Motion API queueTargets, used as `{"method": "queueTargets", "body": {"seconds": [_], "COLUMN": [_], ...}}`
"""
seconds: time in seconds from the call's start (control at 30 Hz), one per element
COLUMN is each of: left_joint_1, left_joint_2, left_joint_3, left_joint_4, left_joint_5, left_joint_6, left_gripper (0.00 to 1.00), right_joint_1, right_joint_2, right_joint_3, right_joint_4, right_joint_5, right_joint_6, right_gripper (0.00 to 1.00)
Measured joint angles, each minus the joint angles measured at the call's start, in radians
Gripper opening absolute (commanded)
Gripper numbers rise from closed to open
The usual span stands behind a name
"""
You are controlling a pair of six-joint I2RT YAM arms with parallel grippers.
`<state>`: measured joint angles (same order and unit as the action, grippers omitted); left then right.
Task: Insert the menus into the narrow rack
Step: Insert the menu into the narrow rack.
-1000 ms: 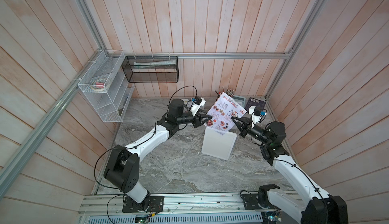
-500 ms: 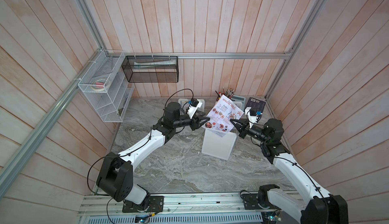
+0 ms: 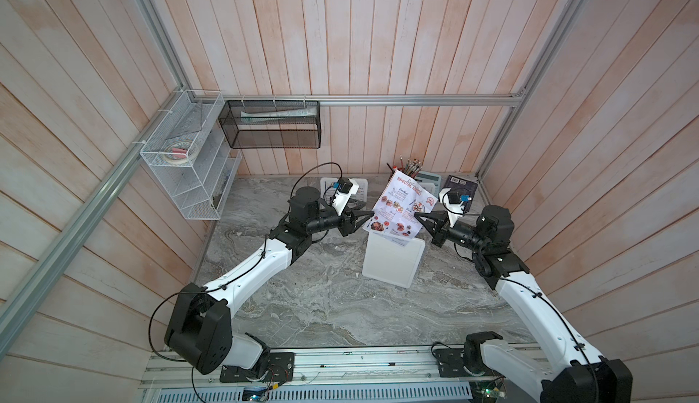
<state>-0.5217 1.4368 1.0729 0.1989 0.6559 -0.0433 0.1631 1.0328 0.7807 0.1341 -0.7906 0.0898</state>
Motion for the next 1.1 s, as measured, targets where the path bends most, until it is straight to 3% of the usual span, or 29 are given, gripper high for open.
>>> {"method": "queueTargets", "body": {"seconds": [0.33,1.1], "left_joint_1": [0.000,0.000], "left_joint_2": [0.004,0.008], "left_joint_3": [0.000,0.000], "left_joint_4": [0.000,-0.001], "left_joint_5": [-0.003,-0.002], "left_joint_6": [-0.006,-0.006], "left_gripper": [0.50,0.50], "right_joint_1": [0.000,-0.072], "right_joint_2": [0.053,-0.046], "right_joint_3": [0.064,0.065], "right_joint_4": [-0.131,-0.203], "right_joint_5": [0.038,0.005], "right_joint_6": [-0.063,-0.105], "right_gripper": [0.00,0.00]}}
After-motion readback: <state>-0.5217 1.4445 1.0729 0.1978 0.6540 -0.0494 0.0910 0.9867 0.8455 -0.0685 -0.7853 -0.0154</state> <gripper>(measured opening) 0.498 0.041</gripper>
